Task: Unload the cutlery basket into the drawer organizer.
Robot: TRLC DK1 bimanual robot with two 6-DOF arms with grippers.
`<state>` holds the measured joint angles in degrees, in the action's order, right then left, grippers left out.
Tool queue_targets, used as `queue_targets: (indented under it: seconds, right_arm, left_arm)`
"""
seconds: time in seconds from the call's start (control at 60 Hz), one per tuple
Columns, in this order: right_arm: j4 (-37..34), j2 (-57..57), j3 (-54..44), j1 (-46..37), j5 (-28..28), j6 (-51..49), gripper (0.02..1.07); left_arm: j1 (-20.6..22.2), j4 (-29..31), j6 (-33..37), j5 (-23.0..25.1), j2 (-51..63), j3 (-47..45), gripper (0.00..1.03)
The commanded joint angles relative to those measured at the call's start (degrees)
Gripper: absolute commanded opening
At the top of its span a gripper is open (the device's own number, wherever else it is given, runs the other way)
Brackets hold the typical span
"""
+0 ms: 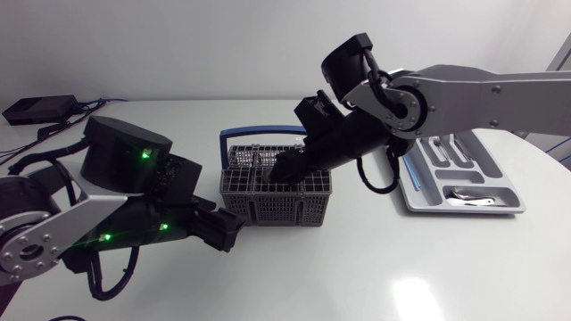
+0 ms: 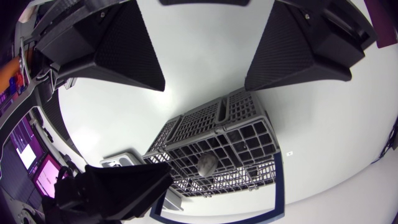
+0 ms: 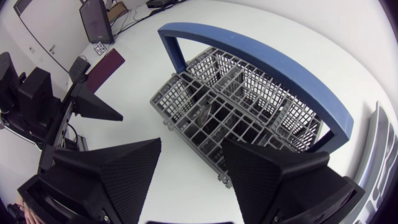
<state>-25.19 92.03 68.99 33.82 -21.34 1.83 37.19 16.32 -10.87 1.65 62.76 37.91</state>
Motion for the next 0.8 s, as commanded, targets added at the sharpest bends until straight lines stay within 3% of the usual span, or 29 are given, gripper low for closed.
queue_targets:
  seconds: [0.0,0.067,0.367,0.45,0.583,0.783]
  right_arm:
    - [1.6,1.8,0.5,0.5,0.0,2.8,0.69]
    - [3.3,2.4,0.0,0.5,0.2,3.6,0.64]
    - [8.5,6.8,-0.1,3.4,4.7,6.3,0.6]
    - [10.0,7.7,-0.3,3.6,5.6,7.5,0.52]
    - [11.2,8.5,-0.9,3.5,5.9,7.6,0.52]
    - [12.4,9.4,-0.9,3.6,6.3,7.8,0.4]
  left_arm:
    - [-0.5,-1.9,1.1,0.5,-0.6,-1.9,0.9]
    - [-1.1,-3.2,1.4,0.5,-0.5,-2.6,0.9]
    - [-1.6,-6.0,2.4,0.5,-0.4,-4.7,0.9]
    - [-1.6,-6.8,2.6,0.5,-0.3,-5.1,0.9]
    - [-1.8,-8.1,3.0,0.5,-0.2,-6.3,0.9]
    - [-1.9,-8.1,3.2,0.5,-0.3,-6.9,0.9]
